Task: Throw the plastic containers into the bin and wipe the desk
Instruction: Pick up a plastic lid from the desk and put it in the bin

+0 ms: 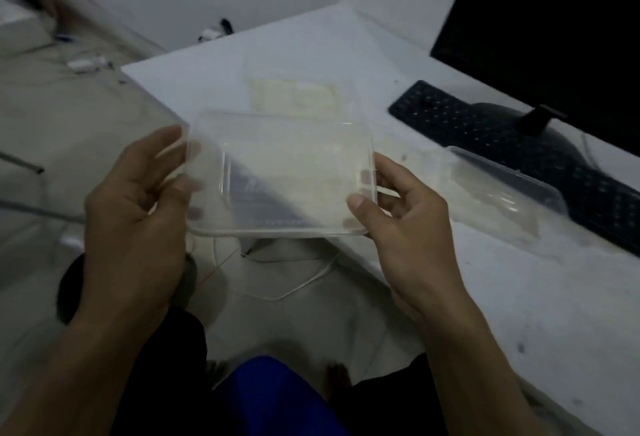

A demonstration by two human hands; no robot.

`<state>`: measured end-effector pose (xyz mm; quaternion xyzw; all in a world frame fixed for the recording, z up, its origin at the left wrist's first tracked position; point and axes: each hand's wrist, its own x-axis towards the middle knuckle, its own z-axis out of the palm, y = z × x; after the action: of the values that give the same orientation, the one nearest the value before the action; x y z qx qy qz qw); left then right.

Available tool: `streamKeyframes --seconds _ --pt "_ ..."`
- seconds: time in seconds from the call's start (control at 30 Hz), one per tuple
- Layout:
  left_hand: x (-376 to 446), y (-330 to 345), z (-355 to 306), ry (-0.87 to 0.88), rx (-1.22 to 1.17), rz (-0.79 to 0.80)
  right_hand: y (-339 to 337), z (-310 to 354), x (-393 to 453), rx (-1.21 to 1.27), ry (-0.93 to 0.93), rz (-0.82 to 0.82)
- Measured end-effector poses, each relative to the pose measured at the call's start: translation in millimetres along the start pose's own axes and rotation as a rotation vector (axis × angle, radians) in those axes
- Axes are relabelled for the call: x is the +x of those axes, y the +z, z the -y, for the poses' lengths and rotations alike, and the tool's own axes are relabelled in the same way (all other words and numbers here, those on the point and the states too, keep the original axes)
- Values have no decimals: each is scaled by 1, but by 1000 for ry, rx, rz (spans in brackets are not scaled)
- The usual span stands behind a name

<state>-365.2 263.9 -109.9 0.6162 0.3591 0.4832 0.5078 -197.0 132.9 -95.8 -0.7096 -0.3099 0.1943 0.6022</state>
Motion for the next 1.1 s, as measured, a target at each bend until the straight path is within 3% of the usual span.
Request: streamKeyframes --seconds 0.23,0.47,0.73,1.1 --pt "17 -96 43 -65 1 -196 115 -1 14 -32 -45 227" --pt "34 -165 101 -163 29 -338 218 -29 18 -62 -3 333" --pt "49 -212 190 -367 56 -454 317 -103 40 -72 192 386" --pt "63 -236 293 -586 156 -455 394 -210 55 -159 476 399"
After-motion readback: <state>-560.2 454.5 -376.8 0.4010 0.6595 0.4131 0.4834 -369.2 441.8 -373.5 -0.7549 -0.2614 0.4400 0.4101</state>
